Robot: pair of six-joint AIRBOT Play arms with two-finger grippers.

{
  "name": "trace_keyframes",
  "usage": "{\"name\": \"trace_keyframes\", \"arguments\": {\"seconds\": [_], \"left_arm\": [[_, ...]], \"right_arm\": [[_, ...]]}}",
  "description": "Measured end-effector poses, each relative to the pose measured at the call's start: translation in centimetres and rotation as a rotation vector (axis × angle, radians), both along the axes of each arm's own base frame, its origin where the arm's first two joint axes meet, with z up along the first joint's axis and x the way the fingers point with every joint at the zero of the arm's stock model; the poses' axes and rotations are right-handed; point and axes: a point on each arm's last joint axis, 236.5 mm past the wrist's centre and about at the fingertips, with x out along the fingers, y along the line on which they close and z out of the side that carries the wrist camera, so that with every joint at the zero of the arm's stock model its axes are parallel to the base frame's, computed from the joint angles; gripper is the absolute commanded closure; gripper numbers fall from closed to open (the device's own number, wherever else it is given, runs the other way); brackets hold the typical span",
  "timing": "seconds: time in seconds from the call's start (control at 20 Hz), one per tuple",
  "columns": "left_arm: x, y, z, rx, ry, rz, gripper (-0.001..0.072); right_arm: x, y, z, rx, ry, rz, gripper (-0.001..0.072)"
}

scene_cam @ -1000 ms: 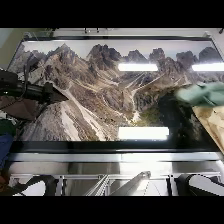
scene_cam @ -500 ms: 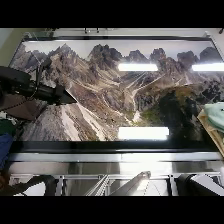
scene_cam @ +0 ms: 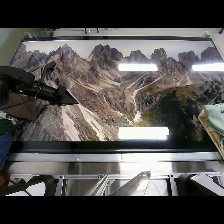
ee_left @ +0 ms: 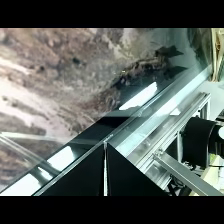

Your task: Fold the shirts.

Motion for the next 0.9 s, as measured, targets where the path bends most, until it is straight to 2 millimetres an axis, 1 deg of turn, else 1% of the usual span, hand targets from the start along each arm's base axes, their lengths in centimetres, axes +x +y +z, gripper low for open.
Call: {"name": "trace_keyframes", "arguments": {"seconds": [0.05,0.1,0.2,0.3,0.35,0.45,0.5,0.6,0.7,0.75,0.9], "left_arm": [[0.3,0.0,0.5,0.001,-0.014,-0.004,0.0687],[0.7,0.0,1.0,0.002,-0.032,-0.004,0.0687],[1.5,0.1,1.9,0.006,-0.07,0.002,0.0688],[2.7,0.3,2.2,0.017,-0.108,0.028,0.0688],[3.1,0.5,2.0,0.027,-0.115,0.037,0.0688],[3.8,1.0,1.0,0.051,-0.097,0.063,0.0688],[4.0,1.1,0.4,0.062,-0.083,0.069,0.0688],[4.1,0.9,-0.7,0.071,-0.052,0.076,0.0689],[4.0,0.6,-1.8,0.082,-0.027,0.076,0.0689],[3.7,0.2,-2.4,0.085,-0.015,0.074,0.0688],[3.2,-0.9,-3.8,0.094,0.004,0.067,0.069]], "right_arm": [[1.4,1.5,0.6,0.045,-0.038,0.033,0.046],[3.2,3.3,1.2,0.086,-0.077,0.087,0.0669],[7.4,7.3,2.1,0.117,-0.152,0.243,0.0693],[12.3,11.9,2.9,0.094,-0.244,0.428,0.0694],[14.6,14.5,3.2,0.075,-0.293,0.52,0.0694],[18.6,20.4,3.6,0.029,-0.384,0.706,0.0695],[20.2,22.9,3.7,0.005,-0.424,0.773,0.0695],[22.7,27.1,3.9,-0.033,-0.494,0.875,0.0695],[24.4,29.9,4.1,-0.061,-0.548,0.944,0.0694],[24.9,30.9,4.2,-0.072,-0.567,0.97,0.0694],[25.6,32.7,4.4,-0.083,-0.602,1.01,0.0693]]}}
